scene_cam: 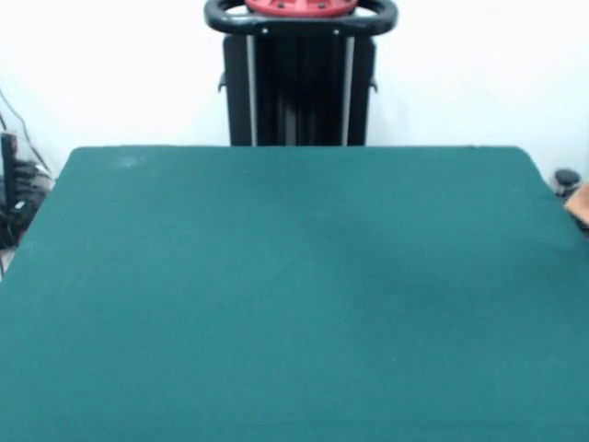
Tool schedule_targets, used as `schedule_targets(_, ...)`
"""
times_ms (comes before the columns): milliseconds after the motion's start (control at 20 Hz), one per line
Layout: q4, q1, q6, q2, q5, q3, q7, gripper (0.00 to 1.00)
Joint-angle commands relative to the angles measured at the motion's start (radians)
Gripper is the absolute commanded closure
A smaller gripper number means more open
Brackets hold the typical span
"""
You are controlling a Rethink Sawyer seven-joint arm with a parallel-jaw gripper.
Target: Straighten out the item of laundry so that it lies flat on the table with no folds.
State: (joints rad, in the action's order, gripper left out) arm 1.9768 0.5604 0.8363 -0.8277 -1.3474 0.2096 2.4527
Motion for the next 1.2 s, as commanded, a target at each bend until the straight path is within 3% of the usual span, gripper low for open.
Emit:
schedule_targets(50,0.133,-0.037,-0.076,0.098,-0.013,-0.132,-0.201,1.00)
schedule_targets(300,0.142,-0.141,-0.120,0.127,0.129,-0.111,-0.331,1.00)
schedule_targets(550,0.144,-0.223,-0.181,0.132,0.282,-0.092,-0.354,1.00)
schedule_targets(950,0.131,-0.366,-0.253,0.123,0.546,-0.097,-0.306,1.00)
schedule_targets(1200,0.017,-0.429,-0.177,0.122,0.770,-0.049,-0.218,1.00)
